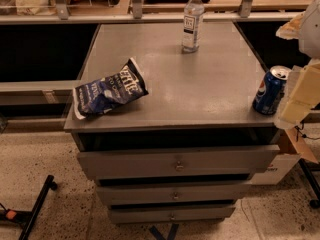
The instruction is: Move blue plastic bottle near blue chip bag
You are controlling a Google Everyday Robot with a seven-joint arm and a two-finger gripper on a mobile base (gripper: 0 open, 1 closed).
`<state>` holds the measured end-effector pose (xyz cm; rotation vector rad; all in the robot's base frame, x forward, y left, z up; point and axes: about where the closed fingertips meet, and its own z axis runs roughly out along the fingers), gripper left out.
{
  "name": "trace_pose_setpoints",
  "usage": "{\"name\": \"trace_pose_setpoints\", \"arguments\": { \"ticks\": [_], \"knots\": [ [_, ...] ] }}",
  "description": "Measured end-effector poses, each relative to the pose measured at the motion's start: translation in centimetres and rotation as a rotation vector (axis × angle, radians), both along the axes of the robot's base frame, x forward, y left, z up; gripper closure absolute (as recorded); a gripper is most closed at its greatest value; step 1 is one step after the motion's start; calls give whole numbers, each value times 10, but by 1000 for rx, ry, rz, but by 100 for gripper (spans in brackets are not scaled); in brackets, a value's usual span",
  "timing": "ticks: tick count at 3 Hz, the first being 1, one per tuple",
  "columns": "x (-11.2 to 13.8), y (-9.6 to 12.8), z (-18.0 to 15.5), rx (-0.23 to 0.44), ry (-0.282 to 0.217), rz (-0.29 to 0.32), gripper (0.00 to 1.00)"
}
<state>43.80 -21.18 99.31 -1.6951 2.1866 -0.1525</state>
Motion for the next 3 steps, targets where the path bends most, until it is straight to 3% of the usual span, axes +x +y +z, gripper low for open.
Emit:
{"name": "trace_pose_setpoints", "arguments": {
  "ticks": [1, 2, 3],
  "knots": [
    [0, 0, 0, 0, 0, 0, 0],
    [25, 9, -2, 44, -11, 8, 0],
    [77, 21, -3, 126, -42, 27, 0]
  ]
}}
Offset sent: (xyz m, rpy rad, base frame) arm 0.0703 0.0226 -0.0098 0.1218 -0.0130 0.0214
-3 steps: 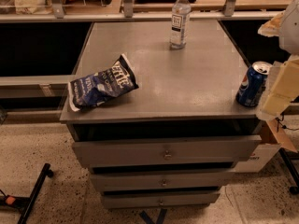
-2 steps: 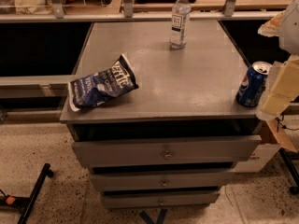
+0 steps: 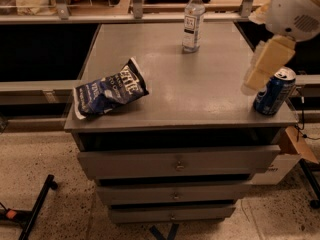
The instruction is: Move blue plastic bottle near blue chip bag
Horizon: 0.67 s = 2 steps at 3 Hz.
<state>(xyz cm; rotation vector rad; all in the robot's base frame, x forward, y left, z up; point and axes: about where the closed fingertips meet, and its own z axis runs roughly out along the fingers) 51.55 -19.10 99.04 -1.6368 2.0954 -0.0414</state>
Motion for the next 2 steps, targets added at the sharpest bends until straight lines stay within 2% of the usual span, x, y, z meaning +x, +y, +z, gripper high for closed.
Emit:
{"name": "trace_pose_setpoints", "arguments": {
  "ticks": [1, 2],
  "knots": [
    [62, 6, 4, 86, -50, -6, 0],
    [116, 12, 1, 159, -104, -54, 0]
  ]
}}
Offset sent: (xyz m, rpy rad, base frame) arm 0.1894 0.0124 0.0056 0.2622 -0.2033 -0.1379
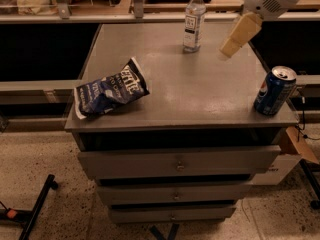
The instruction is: Move blue plastic bottle near blue chip bag
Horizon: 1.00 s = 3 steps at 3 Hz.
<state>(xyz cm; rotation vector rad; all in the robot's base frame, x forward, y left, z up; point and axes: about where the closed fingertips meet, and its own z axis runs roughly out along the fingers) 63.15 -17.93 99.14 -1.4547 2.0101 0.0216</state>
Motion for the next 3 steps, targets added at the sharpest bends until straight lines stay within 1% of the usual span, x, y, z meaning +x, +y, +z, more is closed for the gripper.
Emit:
{"name": "trace_pose_setpoints", "arguments": {
  "ticks": [1, 2, 3],
  "knots": [
    [57, 2, -4, 94, -82, -75, 0],
    [57, 2, -5, 93, -81, -74, 0],
    [66, 6, -10, 127, -76, -77, 0]
  ]
}}
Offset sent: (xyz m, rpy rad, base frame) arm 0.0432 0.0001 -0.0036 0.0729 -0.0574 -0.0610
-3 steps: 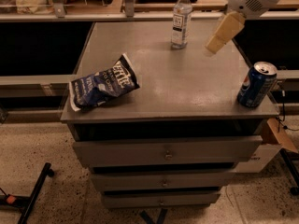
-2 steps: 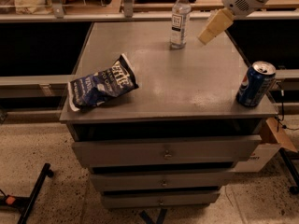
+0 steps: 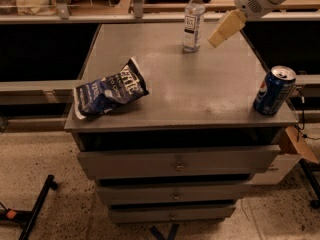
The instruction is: Move blue plastic bottle near blue chip bag
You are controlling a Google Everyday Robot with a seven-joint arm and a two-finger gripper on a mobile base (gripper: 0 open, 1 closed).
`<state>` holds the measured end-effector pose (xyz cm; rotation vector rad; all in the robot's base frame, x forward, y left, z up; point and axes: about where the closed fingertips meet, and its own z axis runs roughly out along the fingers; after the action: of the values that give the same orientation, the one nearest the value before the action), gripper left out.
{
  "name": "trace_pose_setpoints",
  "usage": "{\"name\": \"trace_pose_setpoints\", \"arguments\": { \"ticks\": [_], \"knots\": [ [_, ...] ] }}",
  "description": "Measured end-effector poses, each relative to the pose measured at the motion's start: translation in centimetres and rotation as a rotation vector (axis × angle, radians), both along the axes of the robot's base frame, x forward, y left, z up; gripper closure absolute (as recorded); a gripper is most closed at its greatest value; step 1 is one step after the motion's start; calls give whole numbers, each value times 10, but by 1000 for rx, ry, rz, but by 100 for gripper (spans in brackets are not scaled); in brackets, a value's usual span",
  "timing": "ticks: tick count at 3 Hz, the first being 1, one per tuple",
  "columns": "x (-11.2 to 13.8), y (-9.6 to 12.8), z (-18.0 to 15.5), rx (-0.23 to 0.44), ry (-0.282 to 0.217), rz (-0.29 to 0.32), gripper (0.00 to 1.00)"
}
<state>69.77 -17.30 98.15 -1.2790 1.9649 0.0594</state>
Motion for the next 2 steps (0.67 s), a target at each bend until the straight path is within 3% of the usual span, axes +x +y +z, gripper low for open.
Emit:
{"name": "trace_pose_setpoints", "arguments": {
  "ticks": [1, 2],
  "knots": [
    [29, 10, -9, 73, -15, -24, 0],
    [63, 16, -21, 132, -32, -87, 0]
  ]
}}
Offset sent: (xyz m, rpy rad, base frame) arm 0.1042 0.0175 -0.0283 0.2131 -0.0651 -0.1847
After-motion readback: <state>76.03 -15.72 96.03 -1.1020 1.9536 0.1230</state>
